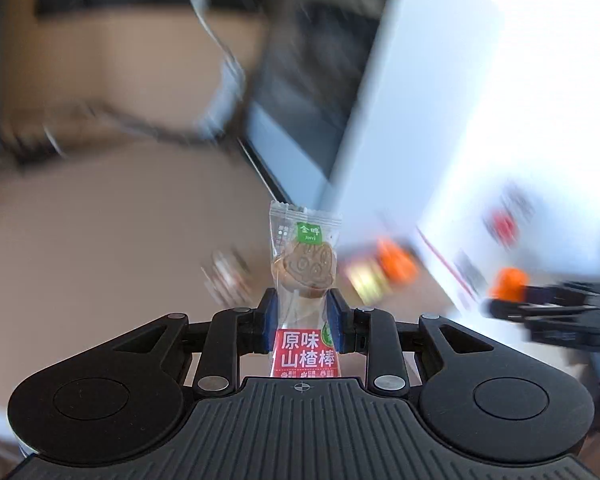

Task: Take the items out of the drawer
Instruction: 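Carry the hawthorn packet to the desk and release it with left while right carries the orange piece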

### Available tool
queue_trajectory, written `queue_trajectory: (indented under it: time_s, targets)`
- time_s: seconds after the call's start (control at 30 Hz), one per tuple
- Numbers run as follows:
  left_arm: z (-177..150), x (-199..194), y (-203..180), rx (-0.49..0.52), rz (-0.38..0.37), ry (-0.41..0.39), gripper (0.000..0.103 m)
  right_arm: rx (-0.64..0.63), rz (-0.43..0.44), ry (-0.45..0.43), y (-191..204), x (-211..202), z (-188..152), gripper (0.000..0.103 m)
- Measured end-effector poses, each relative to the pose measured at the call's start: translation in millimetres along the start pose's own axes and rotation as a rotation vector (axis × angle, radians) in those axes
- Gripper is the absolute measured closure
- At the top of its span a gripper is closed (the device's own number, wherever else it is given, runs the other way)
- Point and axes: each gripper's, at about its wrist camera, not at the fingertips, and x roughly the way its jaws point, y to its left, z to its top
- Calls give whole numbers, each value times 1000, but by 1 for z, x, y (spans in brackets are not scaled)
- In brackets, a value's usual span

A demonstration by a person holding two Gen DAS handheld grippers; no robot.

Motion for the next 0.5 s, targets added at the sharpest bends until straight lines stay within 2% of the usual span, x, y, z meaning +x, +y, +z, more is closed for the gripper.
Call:
queue_trajectory:
  time_s: [0.07,0.17,0.33,0.5]
  targets:
    - [15,8,16,-21,45,-26,74,17,-19,-75,-17,12,41,53]
    - [11,44,43,-83,70,23,74,35,-35,-99,-17,30,70,53]
    - [-30,109,77,-142,124,149,74,20,-6,-23,-7,61,73,53]
    - [-53,124,102,-171,162,199,73,-39,33,52,23,92,59,53]
